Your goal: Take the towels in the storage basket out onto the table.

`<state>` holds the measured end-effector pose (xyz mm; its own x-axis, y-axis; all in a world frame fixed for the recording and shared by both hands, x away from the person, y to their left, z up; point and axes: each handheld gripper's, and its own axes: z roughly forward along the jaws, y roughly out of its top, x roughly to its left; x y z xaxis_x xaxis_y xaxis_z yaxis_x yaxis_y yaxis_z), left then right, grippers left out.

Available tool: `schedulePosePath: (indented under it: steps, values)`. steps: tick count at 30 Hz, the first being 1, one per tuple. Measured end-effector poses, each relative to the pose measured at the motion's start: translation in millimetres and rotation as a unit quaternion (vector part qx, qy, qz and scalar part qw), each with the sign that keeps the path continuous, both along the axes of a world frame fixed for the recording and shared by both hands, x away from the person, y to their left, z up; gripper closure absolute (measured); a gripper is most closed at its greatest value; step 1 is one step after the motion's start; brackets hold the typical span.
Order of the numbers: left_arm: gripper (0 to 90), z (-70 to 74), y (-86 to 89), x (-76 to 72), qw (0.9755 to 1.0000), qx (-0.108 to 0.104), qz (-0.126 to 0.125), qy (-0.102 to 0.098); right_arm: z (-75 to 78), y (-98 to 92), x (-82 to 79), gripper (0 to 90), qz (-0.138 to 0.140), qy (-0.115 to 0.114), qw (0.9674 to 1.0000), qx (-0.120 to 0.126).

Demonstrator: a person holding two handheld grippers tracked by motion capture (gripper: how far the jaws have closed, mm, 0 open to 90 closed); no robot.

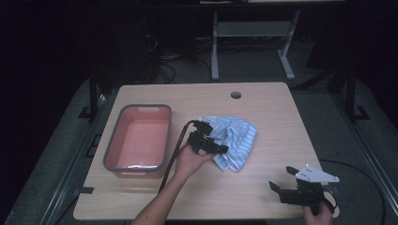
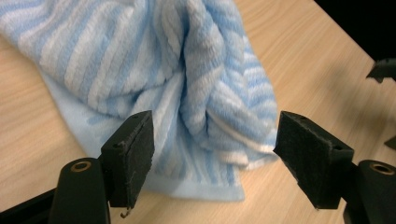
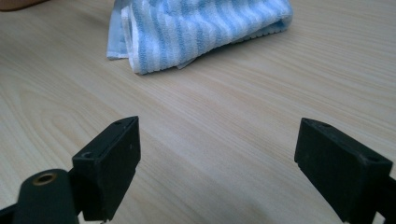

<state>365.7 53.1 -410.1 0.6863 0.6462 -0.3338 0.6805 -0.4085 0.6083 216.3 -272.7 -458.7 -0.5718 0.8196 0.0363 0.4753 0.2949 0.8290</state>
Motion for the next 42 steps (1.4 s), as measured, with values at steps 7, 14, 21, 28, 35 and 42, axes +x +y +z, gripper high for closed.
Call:
schedulePosePath:
  steps: [7, 14, 21, 28, 35, 42]
  values:
    - [28.3, -4.3, 9.2, -10.1, 0.9999, -0.001, -0.012, -0.002, -0.1, 0.8, 1.2, 13.7, 0.0, 0.0, 1.0, 0.001]
    - [28.3, -10.3, 16.1, -20.1, 0.9997, -0.016, -0.019, 0.004, -0.1, 0.9, 1.5, 13.7, -0.003, 0.0, 1.0, 0.002]
    - [28.4, -10.6, 22.9, -31.8, 0.9996, -0.013, -0.026, -0.004, -0.1, 0.8, 1.6, 13.7, -0.003, -0.001, 1.0, 0.002]
    - [28.4, -10.5, 29.2, -43.8, 0.9993, -0.011, -0.034, -0.011, 0.0, 0.9, 1.4, 13.7, -0.004, -0.002, 1.0, 0.002]
    - [28.4, -10.9, 33.9, -58.1, 0.9987, -0.014, -0.044, -0.021, -0.3, 0.8, 1.6, 13.7, -0.005, -0.002, 1.0, 0.002]
    - [28.4, -15.6, 41.4, -69.1, 0.9983, -0.023, -0.052, -0.015, -0.5, 0.5, 1.6, 13.7, -0.005, 0.0, 1.0, 0.003]
